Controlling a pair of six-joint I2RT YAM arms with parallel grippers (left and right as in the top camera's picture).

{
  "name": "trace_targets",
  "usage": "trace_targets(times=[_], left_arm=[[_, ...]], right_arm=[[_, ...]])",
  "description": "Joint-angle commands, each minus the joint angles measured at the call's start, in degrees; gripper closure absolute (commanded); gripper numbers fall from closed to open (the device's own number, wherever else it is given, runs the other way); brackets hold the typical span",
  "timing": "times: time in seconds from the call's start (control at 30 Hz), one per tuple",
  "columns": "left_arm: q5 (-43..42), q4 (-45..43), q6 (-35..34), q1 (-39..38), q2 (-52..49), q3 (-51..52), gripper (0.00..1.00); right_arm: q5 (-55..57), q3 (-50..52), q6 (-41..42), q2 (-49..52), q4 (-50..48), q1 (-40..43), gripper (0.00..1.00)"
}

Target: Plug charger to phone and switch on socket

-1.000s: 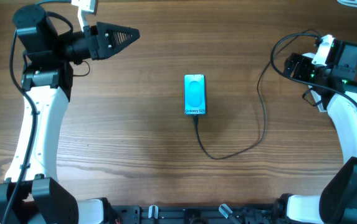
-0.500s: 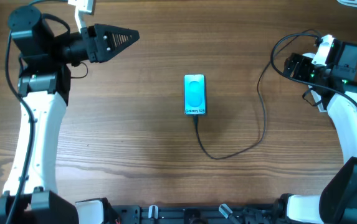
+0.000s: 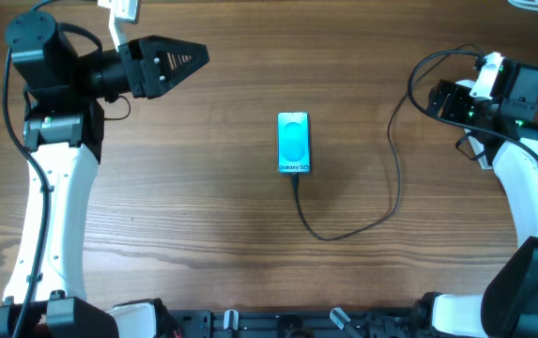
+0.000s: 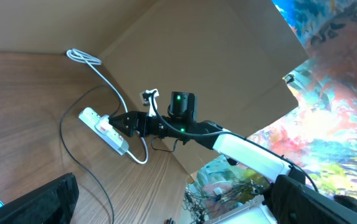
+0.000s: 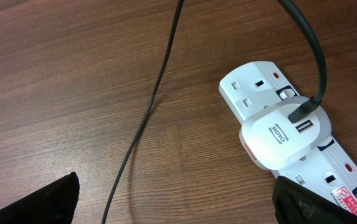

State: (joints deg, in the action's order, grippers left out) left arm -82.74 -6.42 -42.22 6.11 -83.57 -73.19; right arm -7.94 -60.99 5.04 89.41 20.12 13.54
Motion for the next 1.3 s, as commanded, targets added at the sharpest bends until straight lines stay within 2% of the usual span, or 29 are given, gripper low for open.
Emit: trace_targets(times=[0.0, 0.03, 0.07, 0.1, 0.2, 0.3, 0.5, 1.0, 1.27], left_arm=[[0.1, 0.1, 6.7, 0.7, 0.7, 0.0, 0.0], [0.2, 1.3, 11.6, 0.6, 0.7, 0.0, 0.0], [0.5, 6.5, 25.7, -0.3, 0.7, 0.0, 0.0], [4.4, 15.6, 39.0, -1.4, 0.7, 0.0, 0.0], [19.5, 34.5, 53.5, -3.7, 0.6, 0.0, 0.0], [28.9, 43.6, 61.6, -5.9, 0.2, 0.1, 0.0], [34.2, 41.4, 62.0, -6.2, 0.1, 3.8, 0.0], [34.4, 21.7, 62.0, -6.3, 0.1, 25.7, 0.0], [34.8, 16.9, 61.2, -6.3, 0.1, 33.9, 0.0]], right_arm=[[-1.2, -0.1, -0.3, 0.4, -0.1, -0.1, 0.0], [-1.2, -0.1, -0.4, 0.4, -0.1, -0.1, 0.0], [-1.2, -0.1, -0.4, 0.4, -0.1, -0.1, 0.0], [-1.2, -0.1, -0.4, 0.4, -0.1, -0.1, 0.0], [-1.2, -0.1, -0.4, 0.4, -0.1, -0.1, 0.0], [-1.2, -0.1, -0.3, 0.4, -0.1, -0.1, 0.0], [-1.2, -0.1, -0.4, 0.4, -0.1, -0.1, 0.0], [-1.2, -0.1, -0.4, 0.4, -0.1, -0.1, 0.0], [-1.2, -0.1, -0.3, 0.4, -0.1, -0.1, 0.0]])
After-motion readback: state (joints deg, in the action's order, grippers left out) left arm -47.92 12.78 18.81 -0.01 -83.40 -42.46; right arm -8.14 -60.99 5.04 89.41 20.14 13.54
